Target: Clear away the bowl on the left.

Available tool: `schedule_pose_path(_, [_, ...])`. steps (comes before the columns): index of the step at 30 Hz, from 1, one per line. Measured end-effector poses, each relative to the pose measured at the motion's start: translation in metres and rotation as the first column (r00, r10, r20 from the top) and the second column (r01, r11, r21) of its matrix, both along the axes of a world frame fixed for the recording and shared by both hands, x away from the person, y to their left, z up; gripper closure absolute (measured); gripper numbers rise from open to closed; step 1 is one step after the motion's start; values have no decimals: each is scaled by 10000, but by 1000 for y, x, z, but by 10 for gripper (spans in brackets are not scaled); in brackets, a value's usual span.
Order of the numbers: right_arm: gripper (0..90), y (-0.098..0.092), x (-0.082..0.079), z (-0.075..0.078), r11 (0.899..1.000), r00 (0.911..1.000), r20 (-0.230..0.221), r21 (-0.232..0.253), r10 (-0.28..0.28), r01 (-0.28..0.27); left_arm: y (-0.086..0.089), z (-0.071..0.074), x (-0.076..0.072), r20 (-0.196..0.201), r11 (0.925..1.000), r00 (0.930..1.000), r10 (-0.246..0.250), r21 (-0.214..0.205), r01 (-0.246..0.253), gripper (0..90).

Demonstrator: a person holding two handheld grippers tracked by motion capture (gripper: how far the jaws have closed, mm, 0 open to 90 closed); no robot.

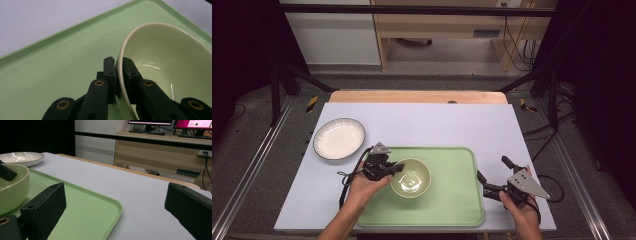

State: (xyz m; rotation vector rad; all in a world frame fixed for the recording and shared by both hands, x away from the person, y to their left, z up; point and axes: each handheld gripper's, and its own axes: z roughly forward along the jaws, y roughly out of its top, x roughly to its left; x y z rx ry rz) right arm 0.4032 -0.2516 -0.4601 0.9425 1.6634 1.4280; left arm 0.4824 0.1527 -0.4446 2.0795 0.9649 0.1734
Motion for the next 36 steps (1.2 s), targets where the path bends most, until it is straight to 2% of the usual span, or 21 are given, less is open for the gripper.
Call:
schedule_pose_path(14, [38, 1, 0, 0, 10000, 10000, 13, -10, 36, -36, 2, -4, 2, -218, 9997, 9997, 67, -215, -72, 828])
schedule_pose_path(16, [39, 1, 0, 0, 10000, 10000, -15, 14, 42, -42, 3, -5, 3, -343, 9996, 9994, 97, -269, -106, 829])
schedule_pose_path(26, [38, 2, 0, 0, 9999, 9999, -97, 17, 100, -100, 4, -8, 5, -508, 9996, 9987, 105, -245, -117, 832])
schedule_pose_path(32, [38, 2, 0, 0, 9999, 9999, -121, 45, 102, -102, 4, -8, 5, -504, 9995, 9987, 126, -277, -140, 830])
schedule_pose_path(36, [38, 3, 0, 0, 9999, 9998, -126, 53, 130, -129, 2, -7, 4, -148, 10000, 9999, 89, 4, -89, 816])
